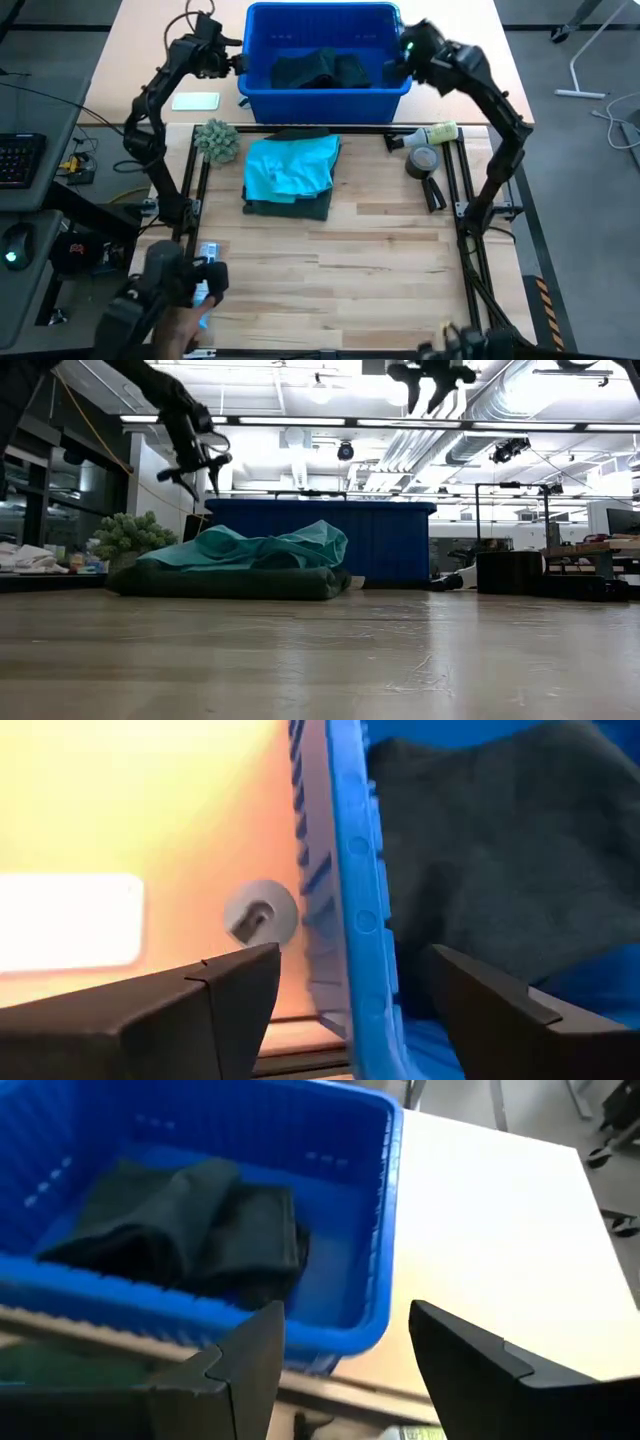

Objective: Fold laundry
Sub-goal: Adjust the blue laundry bin

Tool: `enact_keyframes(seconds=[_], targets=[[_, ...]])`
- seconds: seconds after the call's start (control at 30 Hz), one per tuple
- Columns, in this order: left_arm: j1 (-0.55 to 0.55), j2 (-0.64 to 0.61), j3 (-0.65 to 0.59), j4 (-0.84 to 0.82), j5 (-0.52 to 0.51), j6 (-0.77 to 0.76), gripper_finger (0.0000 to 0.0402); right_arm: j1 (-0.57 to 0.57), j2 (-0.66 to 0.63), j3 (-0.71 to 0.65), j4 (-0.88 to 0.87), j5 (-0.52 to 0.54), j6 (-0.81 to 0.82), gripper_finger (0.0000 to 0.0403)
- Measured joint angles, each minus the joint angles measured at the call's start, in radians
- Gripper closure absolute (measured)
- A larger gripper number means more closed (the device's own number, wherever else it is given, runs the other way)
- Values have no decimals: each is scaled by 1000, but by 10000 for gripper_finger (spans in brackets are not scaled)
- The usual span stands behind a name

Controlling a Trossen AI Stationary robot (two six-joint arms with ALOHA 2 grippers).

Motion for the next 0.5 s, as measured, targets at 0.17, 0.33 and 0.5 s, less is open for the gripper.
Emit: enact_keyframes(seconds=[0.17,0.33,0.5], targets=[[-38,46,0,74,-14,-16,167,-131,1,0,73,-107,-81,201],[-52,99,2,93,-91,-18,167,-221,15,0,83,-153,-70,202],[-51,159,2,-4,-118,27,167,-279,74,0,84,-167,-4,203]])
